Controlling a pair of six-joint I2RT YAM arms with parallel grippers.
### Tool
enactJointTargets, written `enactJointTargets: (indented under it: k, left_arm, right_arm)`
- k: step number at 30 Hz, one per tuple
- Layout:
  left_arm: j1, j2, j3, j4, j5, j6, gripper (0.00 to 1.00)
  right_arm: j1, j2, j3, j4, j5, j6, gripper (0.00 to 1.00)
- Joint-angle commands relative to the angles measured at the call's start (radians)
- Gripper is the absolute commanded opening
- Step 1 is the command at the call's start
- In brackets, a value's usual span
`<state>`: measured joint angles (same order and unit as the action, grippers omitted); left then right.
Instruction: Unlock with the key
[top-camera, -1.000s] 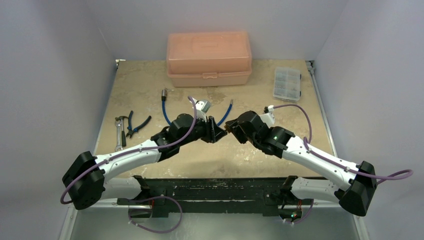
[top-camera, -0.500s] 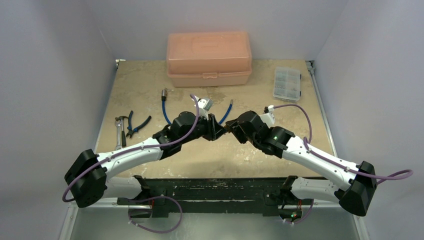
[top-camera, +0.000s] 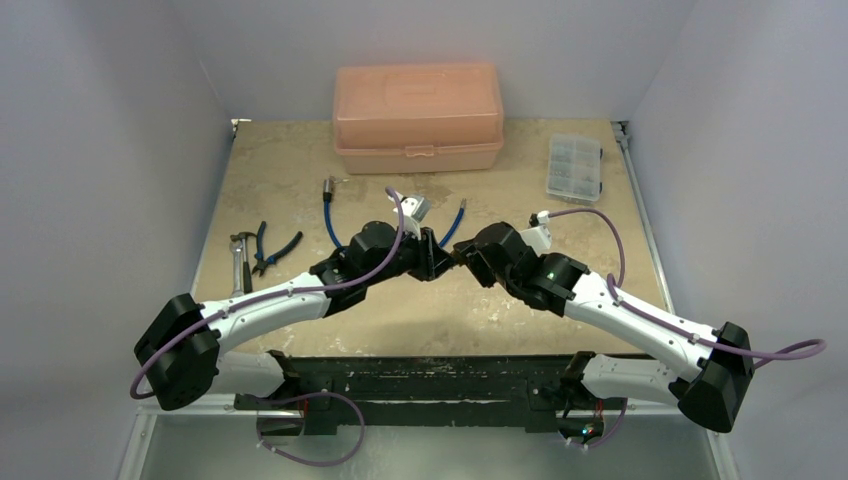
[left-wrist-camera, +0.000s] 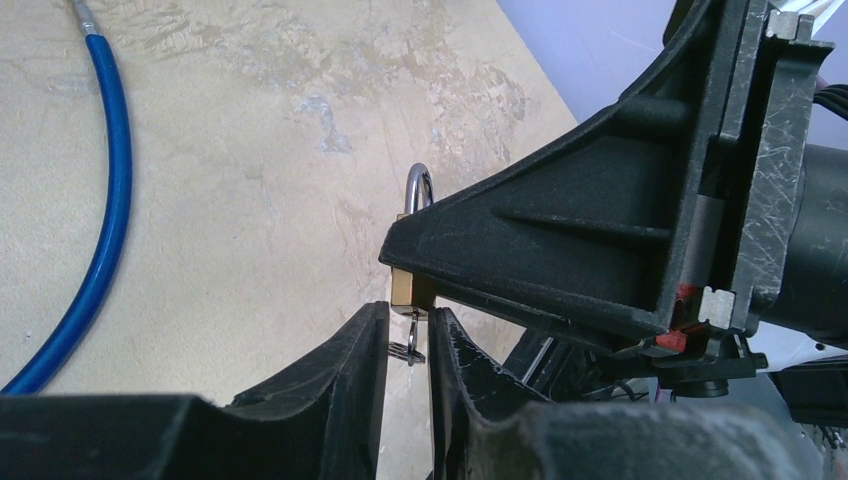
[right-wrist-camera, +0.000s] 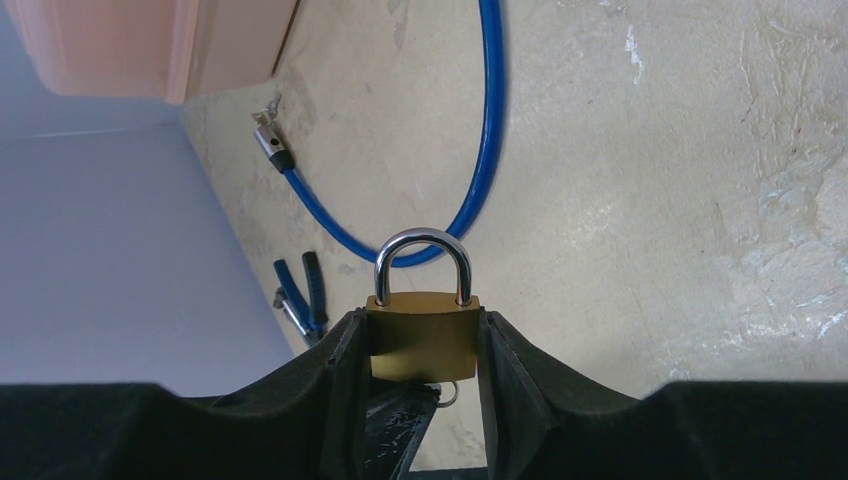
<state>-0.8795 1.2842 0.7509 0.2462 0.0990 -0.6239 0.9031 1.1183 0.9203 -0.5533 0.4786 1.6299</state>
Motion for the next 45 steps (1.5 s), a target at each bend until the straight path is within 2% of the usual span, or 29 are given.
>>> enactJointTargets:
  k: [1, 7, 13, 16, 30, 45]
  left_arm:
    - [0.002, -0.008, 0.009, 0.023, 0.005, 0.028, 0.26]
    - [0.002, -0.022, -0.007, 0.028, 0.0, 0.024, 0.27]
    - [0.002, -0.025, -0.012, 0.028, 0.002, 0.026, 0.15]
    - [0.002, -0.024, -0.013, 0.03, 0.008, 0.027, 0.0]
    - [-0.002, -0.024, 0.013, -0.015, 0.0, 0.111, 0.0]
    - [-0.08, -0.025, 0.049, -0.097, -0.197, 0.27, 0.0]
  right_arm:
    - [0.003, -0.023, 0.043, 0.03, 0.026, 0.007, 0.0]
    - [0.003, -0.022, 0.049, 0.029, 0.026, 0.003, 0.0]
    - [0.003, -0.016, 0.053, 0.03, 0.03, 0.0, 0.0]
    - [0.003, -0.017, 0.056, 0.03, 0.032, -0.002, 0.0]
    - [0.003, -0.018, 0.066, 0.021, 0.014, 0.002, 0.0]
    - [0.004, 0.024, 0.11, -0.031, -0.018, 0.015, 0.0]
